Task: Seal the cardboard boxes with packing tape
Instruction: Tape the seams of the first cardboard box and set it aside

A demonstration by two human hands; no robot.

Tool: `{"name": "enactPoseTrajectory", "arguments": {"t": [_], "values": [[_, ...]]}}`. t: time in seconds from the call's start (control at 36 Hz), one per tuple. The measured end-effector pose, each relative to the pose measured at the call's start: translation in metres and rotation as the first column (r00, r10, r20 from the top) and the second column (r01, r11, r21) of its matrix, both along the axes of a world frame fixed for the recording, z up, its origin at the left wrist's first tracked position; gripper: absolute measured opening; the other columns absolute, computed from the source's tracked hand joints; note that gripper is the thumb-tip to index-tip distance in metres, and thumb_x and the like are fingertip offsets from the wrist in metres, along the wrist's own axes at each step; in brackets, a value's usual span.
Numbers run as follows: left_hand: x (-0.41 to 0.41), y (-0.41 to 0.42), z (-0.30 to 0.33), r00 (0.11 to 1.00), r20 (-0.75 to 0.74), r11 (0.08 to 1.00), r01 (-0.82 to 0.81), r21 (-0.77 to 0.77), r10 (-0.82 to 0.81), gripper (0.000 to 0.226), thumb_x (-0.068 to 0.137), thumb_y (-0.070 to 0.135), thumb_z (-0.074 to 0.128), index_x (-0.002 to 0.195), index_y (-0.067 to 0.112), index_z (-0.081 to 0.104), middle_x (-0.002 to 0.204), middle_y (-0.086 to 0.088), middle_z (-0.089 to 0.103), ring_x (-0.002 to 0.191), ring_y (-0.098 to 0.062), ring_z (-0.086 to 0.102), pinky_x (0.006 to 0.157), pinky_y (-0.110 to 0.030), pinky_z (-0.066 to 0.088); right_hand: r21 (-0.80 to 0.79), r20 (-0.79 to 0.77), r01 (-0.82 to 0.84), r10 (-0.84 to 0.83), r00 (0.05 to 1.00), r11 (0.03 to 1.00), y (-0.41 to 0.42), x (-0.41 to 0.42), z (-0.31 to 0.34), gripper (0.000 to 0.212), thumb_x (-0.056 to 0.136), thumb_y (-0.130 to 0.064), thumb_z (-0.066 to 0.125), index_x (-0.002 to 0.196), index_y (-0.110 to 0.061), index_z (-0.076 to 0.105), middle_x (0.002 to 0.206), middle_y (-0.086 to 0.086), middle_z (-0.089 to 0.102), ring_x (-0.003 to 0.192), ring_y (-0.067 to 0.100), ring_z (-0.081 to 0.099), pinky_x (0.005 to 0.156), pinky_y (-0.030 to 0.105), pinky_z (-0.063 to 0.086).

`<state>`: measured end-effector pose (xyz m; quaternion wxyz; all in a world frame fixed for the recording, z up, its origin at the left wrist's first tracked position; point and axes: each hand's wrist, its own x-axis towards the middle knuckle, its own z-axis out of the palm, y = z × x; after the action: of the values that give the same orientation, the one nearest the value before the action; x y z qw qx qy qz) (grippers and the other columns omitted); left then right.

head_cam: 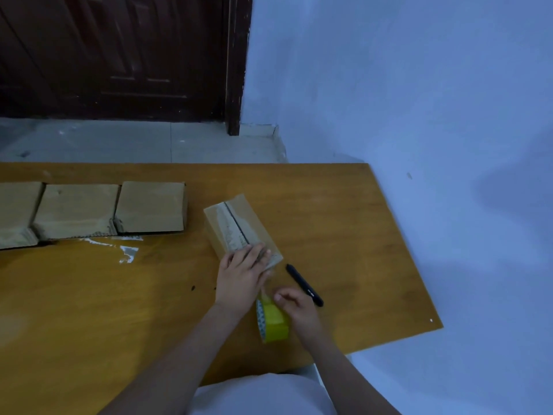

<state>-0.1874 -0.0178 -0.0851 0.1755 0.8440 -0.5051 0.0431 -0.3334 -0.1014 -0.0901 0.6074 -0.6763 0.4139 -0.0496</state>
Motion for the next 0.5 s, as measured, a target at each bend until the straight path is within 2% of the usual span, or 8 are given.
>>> {"name": "enactPoseTrajectory", "arguments": {"t": [0.08, 0.14, 0.19, 0.25, 0.33, 0.42, 0.44, 0.5], "values": [[0.002, -0.001, 0.0, 0.997, 0.074, 1.0, 0.006, -0.021, -0.005, 0.039, 0.089, 0.037, 0.044, 0.112, 0.02, 0.071, 0.121, 0.002, 0.064, 0.107, -0.02, 0.046, 0.086, -0.038, 0.032, 0.031, -0.013, 0.006, -0.006, 1.0, 0.999, 0.003, -0.005, 0.0, 0.006, 0.086, -0.015, 0.068, 0.083, -0.019, 0.072, 0.1, -0.002, 0.069, 0.097, 0.01, 0.062, 0.09, 0.027, 0.046], [0.003, -0.005, 0.0, 0.995, 0.096, 1.0, -0.006, -0.022, 0.008, 0.033, 0.085, 0.036, 0.06, 0.112, 0.02, 0.071, 0.12, 0.001, 0.064, 0.104, -0.021, 0.046, 0.084, -0.039, 0.032, 0.044, -0.014, 0.033, -0.033, 0.999, 0.998, 0.004, -0.01, 0.0, 0.007, 0.085, -0.018, 0.068, 0.087, -0.012, 0.072, 0.106, -0.001, 0.069, 0.102, 0.011, 0.063, 0.091, 0.027, 0.047], [0.003, -0.007, 0.0, 0.996, 0.086, 0.999, -0.014, 0.03, 0.011, 0.039, 0.079, 0.034, 0.075, 0.114, 0.018, 0.069, 0.121, 0.0, 0.063, 0.104, -0.023, 0.045, 0.084, -0.04, 0.032, 0.054, -0.011, 0.089, -0.088, 0.996, 0.995, 0.003, -0.016, 0.002, 0.013, 0.085, -0.018, 0.068, 0.09, -0.008, 0.072, 0.109, -0.001, 0.069, 0.103, 0.012, 0.063, 0.088, 0.025, 0.048], [0.001, -0.007, 0.003, 0.997, 0.071, 0.996, -0.009, 0.089, 0.003, 0.048, 0.074, 0.032, 0.08, 0.117, 0.016, 0.068, 0.121, -0.002, 0.063, 0.107, -0.024, 0.044, 0.086, -0.041, 0.032, 0.064, 0.004, 0.158, -0.159, 0.987, 0.985, -0.001, -0.019, 0.005, 0.009, 0.085, -0.015, 0.067, 0.086, -0.009, 0.073, 0.108, -0.002, 0.069, 0.102, 0.014, 0.063, 0.087, 0.028, 0.049], [-0.003, -0.008, 0.006, 0.997, 0.071, 0.99, -0.013, 0.143, 0.003, 0.054, 0.07, 0.027, 0.082, 0.12, 0.013, 0.066, 0.12, -0.005, 0.061, 0.109, -0.026, 0.045, 0.087, -0.042, 0.034, 0.086, 0.05, 0.292, -0.297, 0.954, 0.953, -0.009, -0.019, 0.009, 0.01, 0.085, -0.009, 0.066, 0.078, -0.012, 0.072, 0.108, -0.003, 0.069, 0.101, 0.015, 0.063, 0.089, 0.034, 0.049], [-0.011, -0.014, 0.012, 0.999, 0.032, 0.963, -0.031, 0.267, 0.023, 0.062, 0.067, 0.021, 0.084, 0.124, 0.01, 0.063, 0.121, -0.008, 0.059, 0.106, -0.029, 0.05, 0.079, -0.043, 0.044, 0.123, 0.072, 0.38, -0.39, 0.918, 0.917, -0.02, -0.014, 0.014, 0.008, 0.085, -0.006, 0.066, 0.079, -0.008, 0.07, 0.107, -0.004, 0.068, 0.1, 0.016, 0.063, 0.09, 0.038, 0.049], [-0.014, -0.016, 0.018, 0.999, 0.018, 0.947, -0.035, 0.319, 0.03, 0.063, 0.072, 0.02, 0.08, 0.13, 0.007, 0.057, 0.125, -0.01, 0.057, 0.107, -0.031, 0.051, 0.079, -0.043, 0.046, 0.122, 0.082, 0.401, -0.412, 0.907, 0.908, -0.024, -0.011, 0.017, 0.007, 0.085, -0.005, 0.066, 0.08, -0.008, 0.07, 0.107, -0.003, 0.068, 0.098, 0.016, 0.063, 0.09, 0.039, 0.049], [-0.022, -0.018, 0.027, 0.999, 0.027, 0.916, -0.026, 0.4, 0.017, 0.063, 0.094, 0.021, 0.056, 0.147, 0.0, 0.029, 0.142, -0.017, 0.038, 0.12, -0.035, 0.044, 0.094, -0.044, 0.041, 0.103, 0.123, 0.432, -0.442, 0.888, 0.896, -0.033, -0.006, 0.023, 0.007, 0.086, -0.004, 0.065, 0.081, -0.007, 0.069, 0.109, 0.003, 0.068, 0.094, 0.014, 0.063, 0.083, 0.031, 0.052]]}}
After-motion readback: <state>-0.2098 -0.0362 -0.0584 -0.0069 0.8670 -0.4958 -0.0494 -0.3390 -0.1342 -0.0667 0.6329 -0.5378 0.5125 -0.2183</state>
